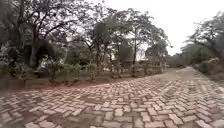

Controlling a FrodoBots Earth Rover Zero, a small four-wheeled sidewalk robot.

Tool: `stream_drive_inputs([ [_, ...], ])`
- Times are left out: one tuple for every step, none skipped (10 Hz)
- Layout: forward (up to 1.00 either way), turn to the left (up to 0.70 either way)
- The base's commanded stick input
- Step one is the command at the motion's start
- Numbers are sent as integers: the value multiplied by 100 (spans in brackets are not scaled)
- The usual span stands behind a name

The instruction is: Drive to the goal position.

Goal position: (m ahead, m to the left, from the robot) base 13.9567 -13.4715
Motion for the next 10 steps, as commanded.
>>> stream_drive_inputs([
  [70, -35],
  [70, -35],
  [70, -35],
  [70, -35],
  [70, -35],
  [70, -35],
  [70, -35],
  [70, -35],
  [70, -35],
  [70, -35],
])
